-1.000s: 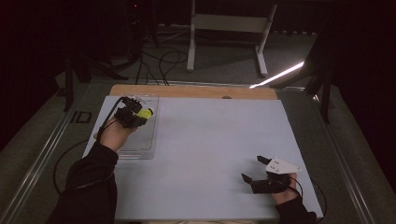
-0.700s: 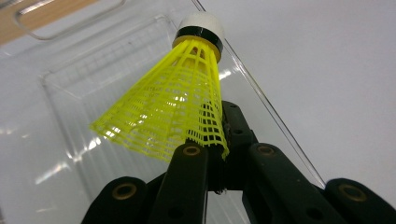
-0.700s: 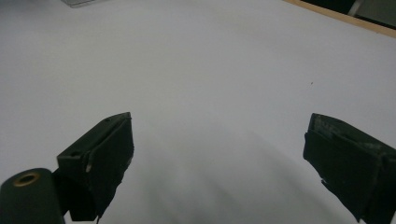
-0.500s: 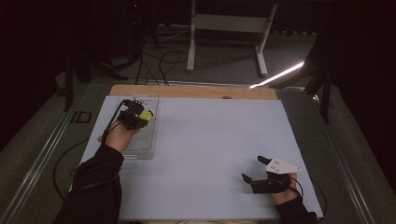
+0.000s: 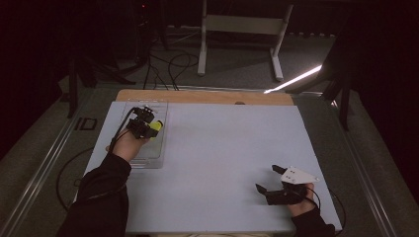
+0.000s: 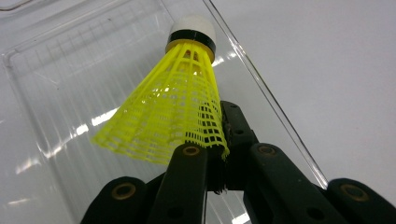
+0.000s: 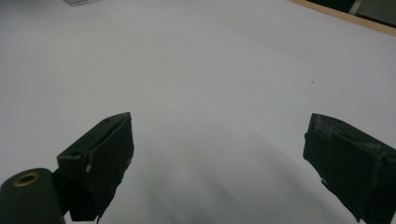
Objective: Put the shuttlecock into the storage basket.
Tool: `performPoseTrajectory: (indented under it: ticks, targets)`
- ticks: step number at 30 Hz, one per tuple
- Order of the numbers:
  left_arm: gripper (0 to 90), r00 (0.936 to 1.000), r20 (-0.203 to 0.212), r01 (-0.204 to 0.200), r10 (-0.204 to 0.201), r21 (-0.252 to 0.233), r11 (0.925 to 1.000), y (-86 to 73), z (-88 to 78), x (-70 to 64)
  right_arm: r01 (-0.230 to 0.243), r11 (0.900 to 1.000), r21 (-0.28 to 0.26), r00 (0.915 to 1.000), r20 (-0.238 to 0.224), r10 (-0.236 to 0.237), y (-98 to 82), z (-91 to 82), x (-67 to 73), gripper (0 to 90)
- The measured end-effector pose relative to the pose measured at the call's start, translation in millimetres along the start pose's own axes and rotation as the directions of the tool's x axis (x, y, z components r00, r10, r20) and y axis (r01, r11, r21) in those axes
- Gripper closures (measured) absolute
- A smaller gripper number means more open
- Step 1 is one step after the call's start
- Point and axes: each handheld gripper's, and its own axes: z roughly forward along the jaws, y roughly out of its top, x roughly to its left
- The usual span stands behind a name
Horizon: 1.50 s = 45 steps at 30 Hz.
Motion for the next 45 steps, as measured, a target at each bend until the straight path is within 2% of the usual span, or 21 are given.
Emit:
performPoseTrajectory:
  ticks: [6,10,12,14,19,22,26,38,41,45]
  targets:
    - [88.2,0.9995,0.022,0.021,-0.021,0.017,0.9996,-0.4,2.9,0.9,0.0,1.0,0.003,1.0,-0.001,0.0,-0.2,0.4,0.0,8.6]
    - [84.1,0.9991,0.036,0.019,-0.021,0.046,0.9987,0.3,5.3,-1.8,0.0,1.0,0.005,1.0,-0.001,0.0,-0.2,0.7,0.1,8.6]
    - [71.7,0.999,0.041,0.017,-0.02,0.062,0.9979,1.0,5.9,-3.9,0.0,1.0,0.007,1.0,-0.001,0.0,-0.2,0.7,0.2,8.6]
    - [63.7,0.9998,0.005,0.016,-0.017,0.078,0.9968,2.1,4.8,-6.0,-0.001,1.0,0.006,1.0,0.0,0.001,-0.2,0.6,0.0,8.7]
    - [45.8,0.9988,-0.034,0.037,-0.034,0.069,0.997,1.9,-1.7,-3.7,0.0,1.0,0.009,1.0,0.001,0.0,-0.2,0.7,0.1,8.7]
    - [29.0,0.9972,-0.041,0.064,-0.062,0.051,0.9966,1.5,-5.9,-1.6,0.001,1.0,0.01,1.0,0.001,-0.001,-0.3,0.7,-0.1,8.7]
    - [16.6,0.9965,-0.049,0.069,-0.067,0.028,0.9972,2.5,-12.8,-2.7,0.001,1.0,0.012,1.0,0.002,-0.001,-0.1,0.9,0.2,8.7]
    - [8.0,0.9978,-0.04,0.053,-0.052,0.011,0.9985,5.2,-23.1,-8.7,0.002,1.0,0.012,1.0,0.002,-0.002,-0.1,0.7,0.1,8.6]
    - [6.4,0.9975,-0.051,0.049,-0.049,0.005,0.9988,5.1,-25.1,-8.8,0.0,1.0,0.012,1.0,0.002,0.0,-0.1,0.6,0.2,8.7]
    - [4.8,0.9984,-0.03,0.048,-0.048,-0.016,0.9987,5.0,-30.8,-12.6,0.002,1.0,0.013,1.0,0.003,-0.002,-0.1,1.2,0.2,8.7]
